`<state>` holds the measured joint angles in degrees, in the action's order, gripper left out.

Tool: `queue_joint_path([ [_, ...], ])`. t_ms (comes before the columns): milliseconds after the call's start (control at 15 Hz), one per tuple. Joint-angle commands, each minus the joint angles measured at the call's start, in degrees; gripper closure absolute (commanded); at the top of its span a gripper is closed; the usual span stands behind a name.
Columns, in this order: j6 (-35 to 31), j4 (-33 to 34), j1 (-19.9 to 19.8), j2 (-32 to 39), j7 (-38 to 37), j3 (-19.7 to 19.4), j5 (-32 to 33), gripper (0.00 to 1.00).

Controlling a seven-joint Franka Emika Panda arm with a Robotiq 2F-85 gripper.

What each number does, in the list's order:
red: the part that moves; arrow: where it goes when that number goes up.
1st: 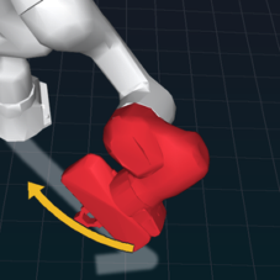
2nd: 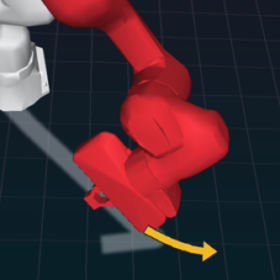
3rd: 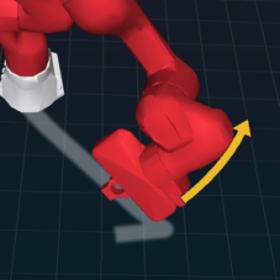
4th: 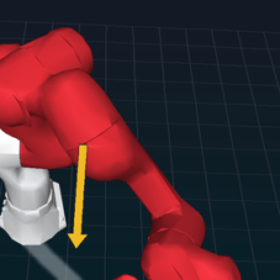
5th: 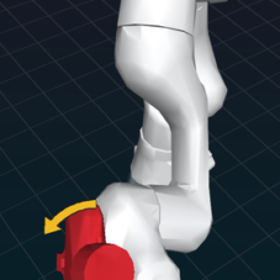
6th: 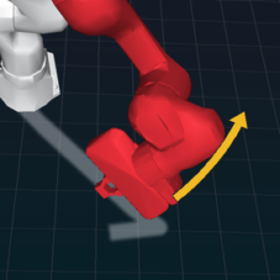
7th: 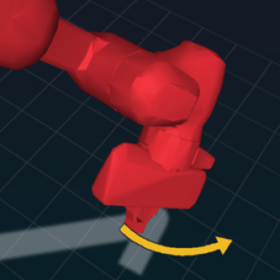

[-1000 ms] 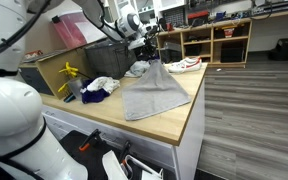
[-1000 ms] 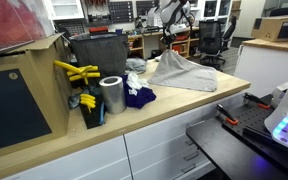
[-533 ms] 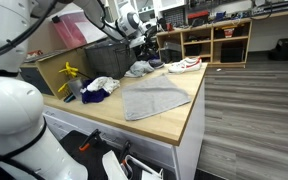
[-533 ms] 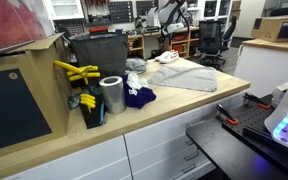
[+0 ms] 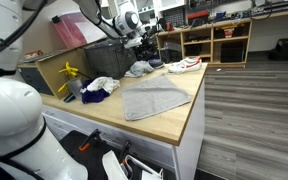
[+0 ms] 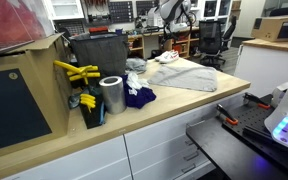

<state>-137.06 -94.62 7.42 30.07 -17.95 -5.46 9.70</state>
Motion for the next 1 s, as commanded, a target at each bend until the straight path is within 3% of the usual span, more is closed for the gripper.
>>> queue_joint_path([
  [0,2.7,-9.4,-1.7,-8.6,2.0,1.6,-2.6,0.00],
  [400,10.3,-17.2,-2.0,-18.6,2.4,2.9,-3.9,0.00],
  [933,23.9,-17.8,-3.0,-28.3,6.8,5.3,-5.8,0.00],
])
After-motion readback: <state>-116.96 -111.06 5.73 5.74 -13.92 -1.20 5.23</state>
